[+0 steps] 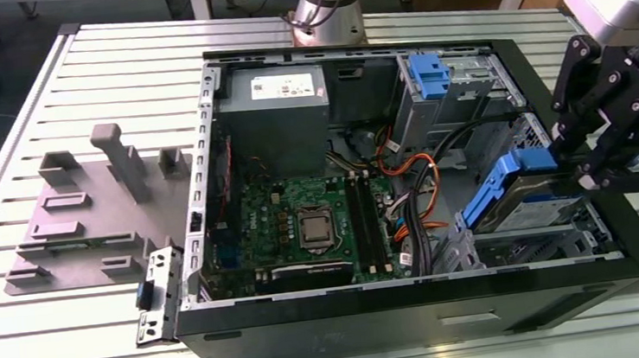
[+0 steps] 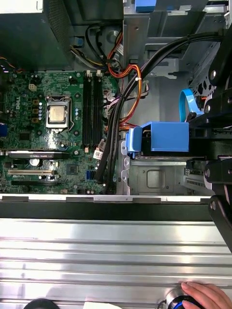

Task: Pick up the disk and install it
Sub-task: 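Insert the disk into the insertion slot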

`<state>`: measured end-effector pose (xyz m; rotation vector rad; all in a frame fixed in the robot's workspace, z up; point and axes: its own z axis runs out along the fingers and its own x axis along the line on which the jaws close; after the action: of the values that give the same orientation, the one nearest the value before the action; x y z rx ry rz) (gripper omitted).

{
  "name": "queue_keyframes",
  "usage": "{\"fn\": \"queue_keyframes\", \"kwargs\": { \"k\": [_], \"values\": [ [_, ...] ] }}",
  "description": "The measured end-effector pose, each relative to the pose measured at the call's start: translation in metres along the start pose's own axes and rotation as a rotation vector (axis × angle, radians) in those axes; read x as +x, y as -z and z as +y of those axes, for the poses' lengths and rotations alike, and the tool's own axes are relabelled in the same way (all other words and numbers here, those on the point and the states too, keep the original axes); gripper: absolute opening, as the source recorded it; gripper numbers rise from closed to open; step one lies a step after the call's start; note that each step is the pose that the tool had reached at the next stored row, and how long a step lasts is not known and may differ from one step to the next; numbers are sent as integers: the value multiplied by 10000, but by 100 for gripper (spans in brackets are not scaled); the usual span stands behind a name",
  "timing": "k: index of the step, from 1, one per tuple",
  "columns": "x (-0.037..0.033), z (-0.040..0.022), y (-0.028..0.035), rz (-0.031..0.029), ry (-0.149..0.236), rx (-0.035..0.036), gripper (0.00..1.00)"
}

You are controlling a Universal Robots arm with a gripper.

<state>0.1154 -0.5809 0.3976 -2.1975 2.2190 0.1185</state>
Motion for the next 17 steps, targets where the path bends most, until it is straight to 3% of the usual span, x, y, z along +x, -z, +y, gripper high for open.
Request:
{"fn": "queue_keyframes", "kwargs": {
  "k": [17],
  "values": [
    [20, -13, -306, 4, 0, 0, 35]
  ]
}}
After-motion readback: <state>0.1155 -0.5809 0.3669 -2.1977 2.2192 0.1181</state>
